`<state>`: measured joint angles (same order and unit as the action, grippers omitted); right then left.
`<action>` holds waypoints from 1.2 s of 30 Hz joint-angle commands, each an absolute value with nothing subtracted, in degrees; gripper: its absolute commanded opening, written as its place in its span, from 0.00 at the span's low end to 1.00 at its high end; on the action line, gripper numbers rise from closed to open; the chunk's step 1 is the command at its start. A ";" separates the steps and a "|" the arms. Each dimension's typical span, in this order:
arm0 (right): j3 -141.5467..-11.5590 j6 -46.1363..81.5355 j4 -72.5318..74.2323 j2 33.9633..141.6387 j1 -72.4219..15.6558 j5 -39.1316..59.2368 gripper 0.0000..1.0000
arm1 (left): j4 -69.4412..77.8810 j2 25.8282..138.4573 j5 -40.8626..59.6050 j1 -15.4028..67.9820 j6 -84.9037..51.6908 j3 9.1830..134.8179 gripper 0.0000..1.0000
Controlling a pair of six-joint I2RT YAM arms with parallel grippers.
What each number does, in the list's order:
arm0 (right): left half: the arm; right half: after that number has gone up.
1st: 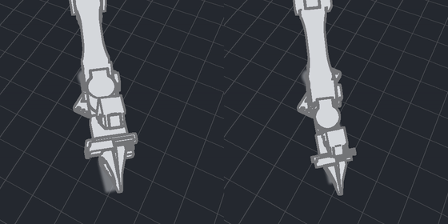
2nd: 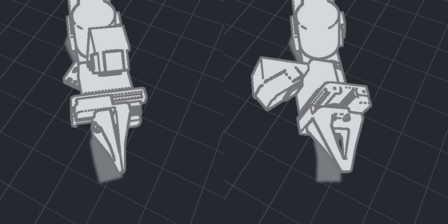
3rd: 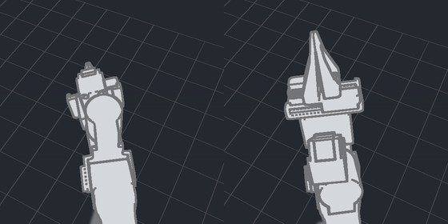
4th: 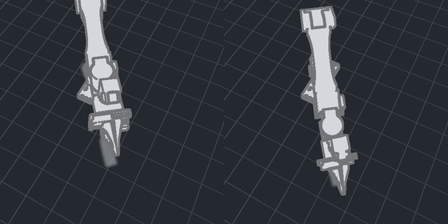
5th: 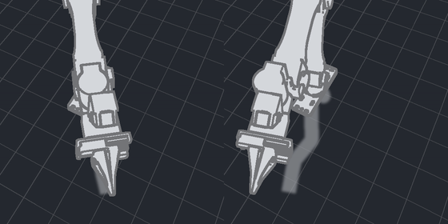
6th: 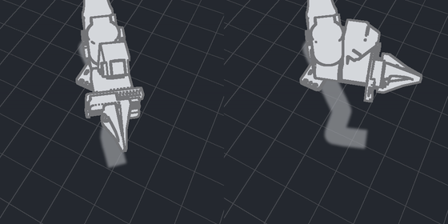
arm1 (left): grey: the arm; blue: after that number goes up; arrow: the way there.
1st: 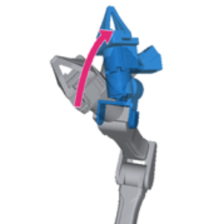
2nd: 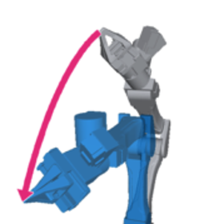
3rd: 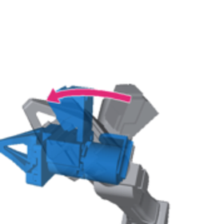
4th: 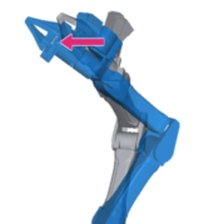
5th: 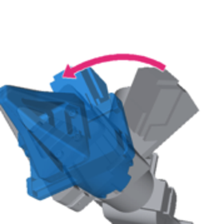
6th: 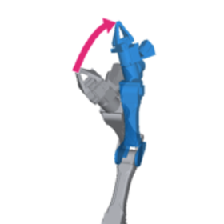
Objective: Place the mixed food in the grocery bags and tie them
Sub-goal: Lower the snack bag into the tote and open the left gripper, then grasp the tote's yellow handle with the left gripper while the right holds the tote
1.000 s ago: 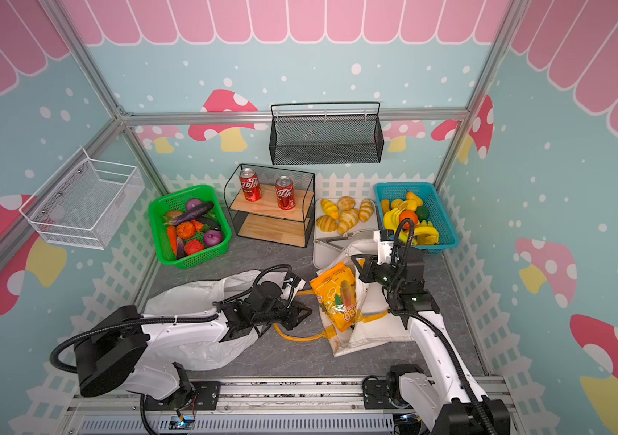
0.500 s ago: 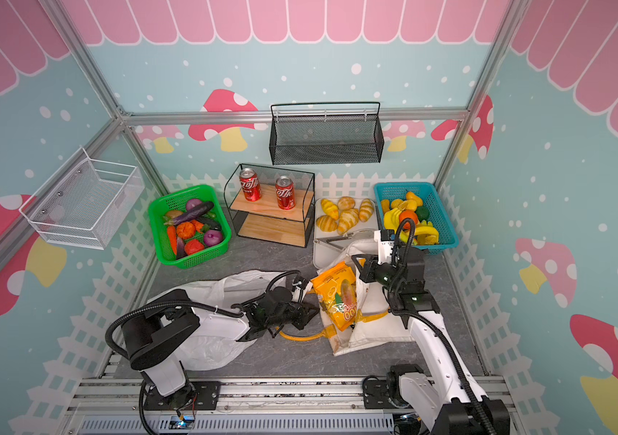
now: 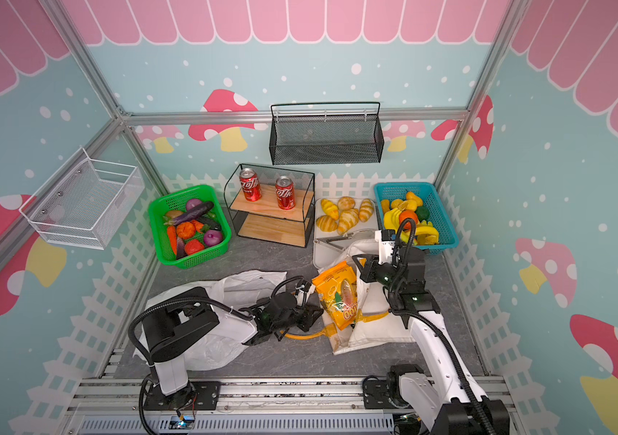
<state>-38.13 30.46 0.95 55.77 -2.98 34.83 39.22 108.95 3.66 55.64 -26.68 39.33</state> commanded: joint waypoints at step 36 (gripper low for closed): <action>-46.78 16.25 -14.11 45.96 -2.63 15.77 0.00 | 19.62 77.97 20.84 58.51 -30.97 45.71 0.00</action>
<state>-43.42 19.77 -11.31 47.29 -2.68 19.18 28.58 83.66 14.11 58.26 -31.24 40.80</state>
